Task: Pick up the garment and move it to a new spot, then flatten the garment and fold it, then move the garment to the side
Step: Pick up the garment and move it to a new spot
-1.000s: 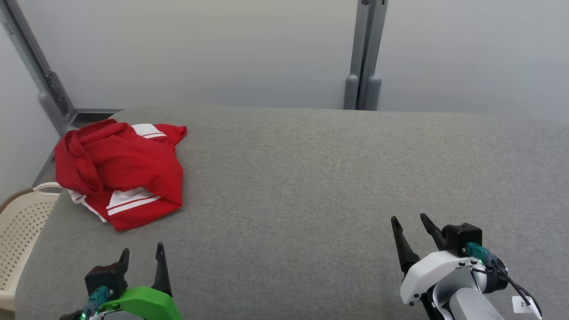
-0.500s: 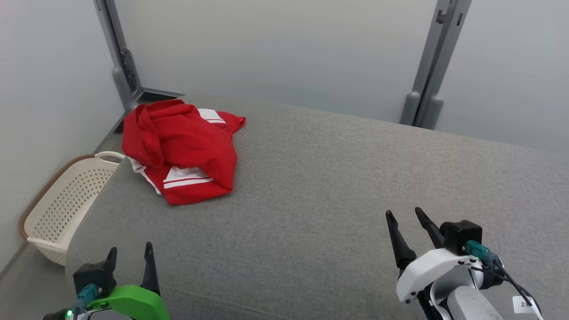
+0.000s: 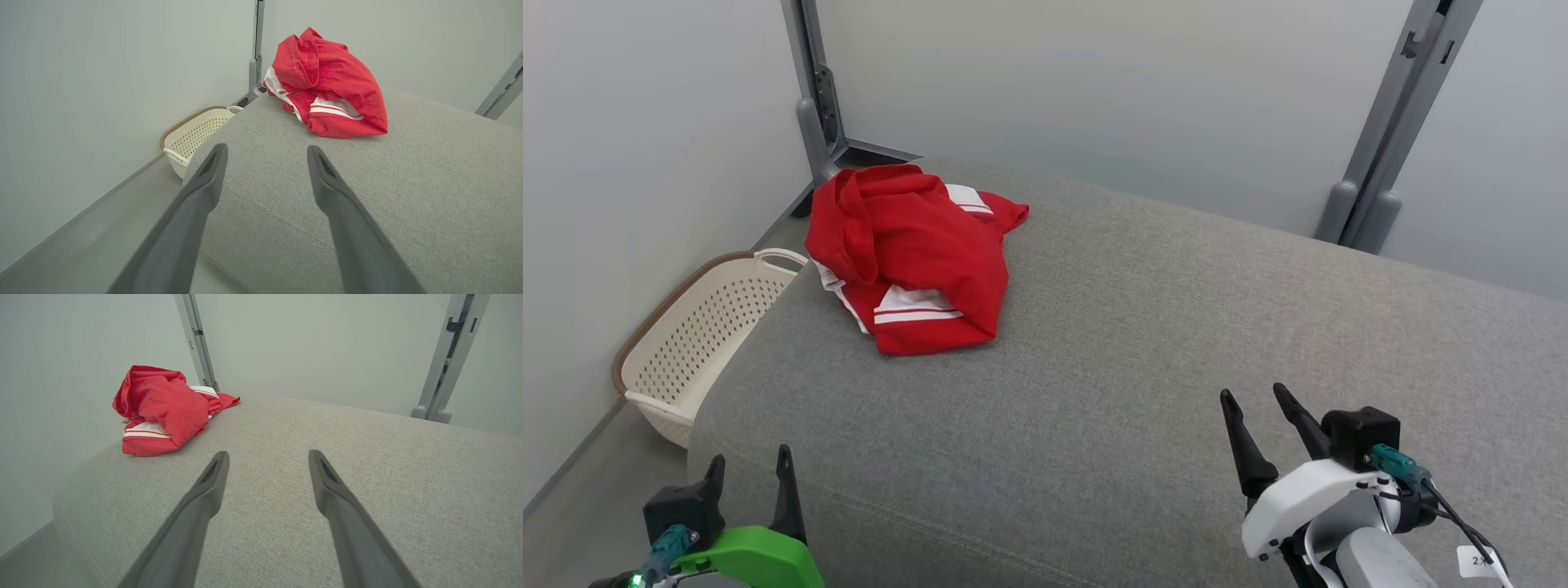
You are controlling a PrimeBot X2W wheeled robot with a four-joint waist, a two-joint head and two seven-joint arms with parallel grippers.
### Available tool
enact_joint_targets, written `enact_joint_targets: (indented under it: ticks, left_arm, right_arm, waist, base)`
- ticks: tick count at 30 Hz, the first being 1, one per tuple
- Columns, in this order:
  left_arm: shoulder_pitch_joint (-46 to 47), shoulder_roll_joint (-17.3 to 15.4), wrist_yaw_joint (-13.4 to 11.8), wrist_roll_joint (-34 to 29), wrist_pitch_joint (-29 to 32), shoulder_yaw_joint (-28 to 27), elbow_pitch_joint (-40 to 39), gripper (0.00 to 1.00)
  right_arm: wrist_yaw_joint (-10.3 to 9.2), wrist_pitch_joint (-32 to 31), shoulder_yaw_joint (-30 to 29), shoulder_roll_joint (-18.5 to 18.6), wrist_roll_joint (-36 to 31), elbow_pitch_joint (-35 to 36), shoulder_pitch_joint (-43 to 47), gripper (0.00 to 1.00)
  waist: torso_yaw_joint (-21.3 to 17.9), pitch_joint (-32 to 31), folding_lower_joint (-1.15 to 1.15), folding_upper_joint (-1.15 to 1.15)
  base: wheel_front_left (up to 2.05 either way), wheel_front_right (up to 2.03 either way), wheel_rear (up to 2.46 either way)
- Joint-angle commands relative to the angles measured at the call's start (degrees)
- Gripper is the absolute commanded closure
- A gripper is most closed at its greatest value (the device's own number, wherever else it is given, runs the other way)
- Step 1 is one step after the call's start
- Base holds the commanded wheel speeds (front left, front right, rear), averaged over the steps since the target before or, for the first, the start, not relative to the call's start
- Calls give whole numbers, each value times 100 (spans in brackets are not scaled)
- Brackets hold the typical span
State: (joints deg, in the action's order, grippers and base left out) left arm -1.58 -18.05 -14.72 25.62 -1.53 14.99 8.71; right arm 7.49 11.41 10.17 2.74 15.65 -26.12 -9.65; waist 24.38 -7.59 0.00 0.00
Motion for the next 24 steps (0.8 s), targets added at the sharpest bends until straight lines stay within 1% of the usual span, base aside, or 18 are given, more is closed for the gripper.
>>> enact_joint_targets:
  ticks: [1, 6, 9, 14, 17, 20, 24]
  left_arm:
    - [-78, -28, -40, 24, 32, 6, -28, 0]
    - [58, -30, 51, 92, 235, 88, 67, 0]
    - [435, -50, 237, 60, 482, 267, 233, 0]
    - [1276, 67, 567, 148, 1029, 512, 788, 0]
    - [1868, 190, 746, 258, 1306, 580, 1171, 0]
    - [2498, 330, 855, 336, 1458, 573, 1570, 0]
    - [3277, 520, 970, 429, 1411, 515, 2125, 0]
  right_arm:
    - [0, 24, 9, 27, 33, -11, -17, 0]
    - [0, 56, -15, 27, 33, -16, 3, 0]
    - [0, 44, -75, 28, -8, 46, 46, 0]
    - [0, -61, -131, 26, -148, 330, 8, 0]
    - [0, -204, -141, 29, -311, 620, -57, 0]
    - [0, -389, -150, 29, -512, 1010, -171, 0]
    - [0, -624, -152, 29, -767, 1575, -283, 0]
  waist:
    - [10, 11, 0, 0]
    - [32, 43, 0, 0]
    - [83, 111, 0, 0]
    - [36, 398, 0, 0]
    - [-87, 731, 0, 0]
    - [-254, 1149, 0, 0]
    - [-493, 1647, 0, 0]
  base:
    - [0, 0, 0]
    - [0, 0, 0]
    - [0, 0, 0]
    - [0, 0, 0]
    - [0, 0, 0]
    - [0, 0, 0]
    - [0, 0, 0]
